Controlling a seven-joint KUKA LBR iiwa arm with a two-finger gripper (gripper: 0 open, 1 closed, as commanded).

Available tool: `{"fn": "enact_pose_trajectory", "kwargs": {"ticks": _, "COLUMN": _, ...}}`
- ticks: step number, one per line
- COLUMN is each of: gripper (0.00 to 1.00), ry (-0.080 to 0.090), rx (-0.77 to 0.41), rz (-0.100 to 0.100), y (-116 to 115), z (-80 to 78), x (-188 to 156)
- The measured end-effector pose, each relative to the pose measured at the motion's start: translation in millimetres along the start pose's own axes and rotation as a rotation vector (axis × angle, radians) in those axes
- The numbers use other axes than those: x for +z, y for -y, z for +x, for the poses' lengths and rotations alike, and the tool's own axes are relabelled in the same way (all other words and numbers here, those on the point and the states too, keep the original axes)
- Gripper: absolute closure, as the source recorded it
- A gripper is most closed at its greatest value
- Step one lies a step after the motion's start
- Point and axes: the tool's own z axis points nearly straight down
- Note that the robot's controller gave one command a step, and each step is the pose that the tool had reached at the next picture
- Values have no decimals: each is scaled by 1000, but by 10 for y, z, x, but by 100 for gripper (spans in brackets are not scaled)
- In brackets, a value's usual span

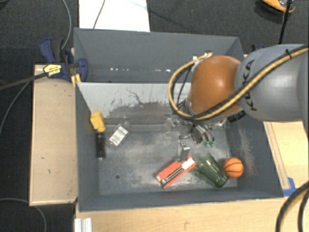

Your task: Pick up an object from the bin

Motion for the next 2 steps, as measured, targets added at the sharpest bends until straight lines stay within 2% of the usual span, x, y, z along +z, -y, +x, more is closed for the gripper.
{"fn": "enact_pose_trajectory", "kwargs": {"ticks": 1, "gripper": 0, "ry": -4, "rx": 32, "rz": -3, "y": 62, "z": 176, "x": 302}}
{"fn": "enact_pose_trajectory", "kwargs": {"ticks": 2, "gripper": 0, "ry": -1, "rx": 241, "rz": -2, "y": 185, "z": 402, "x": 420}}
